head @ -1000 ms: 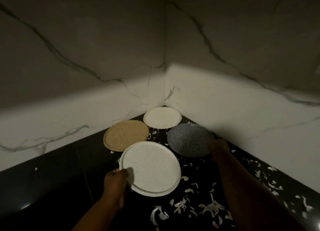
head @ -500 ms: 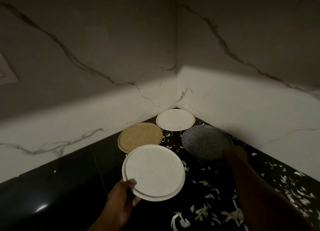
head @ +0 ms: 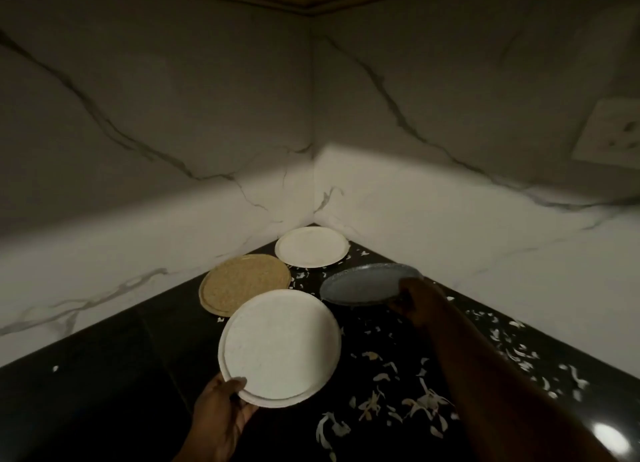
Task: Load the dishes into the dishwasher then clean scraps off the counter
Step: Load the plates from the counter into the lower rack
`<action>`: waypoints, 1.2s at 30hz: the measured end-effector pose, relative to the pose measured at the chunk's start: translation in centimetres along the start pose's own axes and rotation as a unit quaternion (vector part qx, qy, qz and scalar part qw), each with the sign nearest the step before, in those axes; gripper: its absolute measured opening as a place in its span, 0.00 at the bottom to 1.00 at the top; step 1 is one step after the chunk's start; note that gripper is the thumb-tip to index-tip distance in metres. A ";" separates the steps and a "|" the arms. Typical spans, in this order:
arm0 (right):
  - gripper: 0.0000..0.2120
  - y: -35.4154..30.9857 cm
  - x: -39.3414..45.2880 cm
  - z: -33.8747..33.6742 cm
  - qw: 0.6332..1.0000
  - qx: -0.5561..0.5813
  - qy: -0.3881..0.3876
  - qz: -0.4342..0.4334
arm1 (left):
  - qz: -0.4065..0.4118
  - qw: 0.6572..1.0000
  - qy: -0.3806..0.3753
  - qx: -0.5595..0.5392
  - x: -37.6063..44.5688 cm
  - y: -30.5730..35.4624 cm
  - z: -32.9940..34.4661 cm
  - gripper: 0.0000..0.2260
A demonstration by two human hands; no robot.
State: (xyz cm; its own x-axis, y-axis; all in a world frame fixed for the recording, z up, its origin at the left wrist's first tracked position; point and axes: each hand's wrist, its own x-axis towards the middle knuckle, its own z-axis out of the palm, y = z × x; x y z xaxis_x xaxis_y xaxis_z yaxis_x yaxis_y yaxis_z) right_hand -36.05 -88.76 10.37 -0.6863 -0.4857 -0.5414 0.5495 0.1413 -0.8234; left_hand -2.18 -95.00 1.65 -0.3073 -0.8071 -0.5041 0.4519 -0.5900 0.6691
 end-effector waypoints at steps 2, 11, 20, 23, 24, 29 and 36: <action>0.11 1.0 -4.3 -0.8 0.999 0.043 -0.017 0.004 | 0.002 1.000 -0.022 -0.013 -0.4 0.3 0.3 0.21; 0.06 9.8 -26.3 -11.1 0.978 0.153 0.103 -0.102 | -0.026 0.977 -0.209 0.035 -11.9 0.4 -0.7 0.14; 0.13 15.2 -44.5 -29.5 0.912 0.221 0.281 -0.199 | -0.159 0.902 -0.391 0.094 -22.1 -6.8 5.8 0.13; 0.13 19.4 -49.6 -35.5 0.886 0.263 0.327 -0.196 | -0.177 0.857 -0.462 0.144 -27.5 -11.1 7.6 0.10; 0.11 20.9 -51.5 -36.9 0.878 0.272 0.344 -0.193 | -0.182 0.841 -0.482 0.167 -29.3 -13.0 8.0 0.10; 0.05 29.7 -59.6 -45.9 0.829 0.316 0.426 -0.175 | -0.224 0.765 -0.540 0.269 -39.5 -24.5 8.0 0.12; 0.11 44.3 -75.1 -56.5 0.722 0.377 0.571 -0.103 | -0.247 0.604 -0.641 0.403 -55.4 -37.9 4.6 0.12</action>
State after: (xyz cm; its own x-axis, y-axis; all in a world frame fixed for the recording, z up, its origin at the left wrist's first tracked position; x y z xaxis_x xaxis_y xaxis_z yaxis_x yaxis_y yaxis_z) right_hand 12.95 2.72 4.96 -0.5002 0.6590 -0.5618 0.1871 -0.5512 -0.8131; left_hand -6.12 -27.99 6.73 -0.8678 0.4236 -0.2598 -0.3570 -0.1677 0.9189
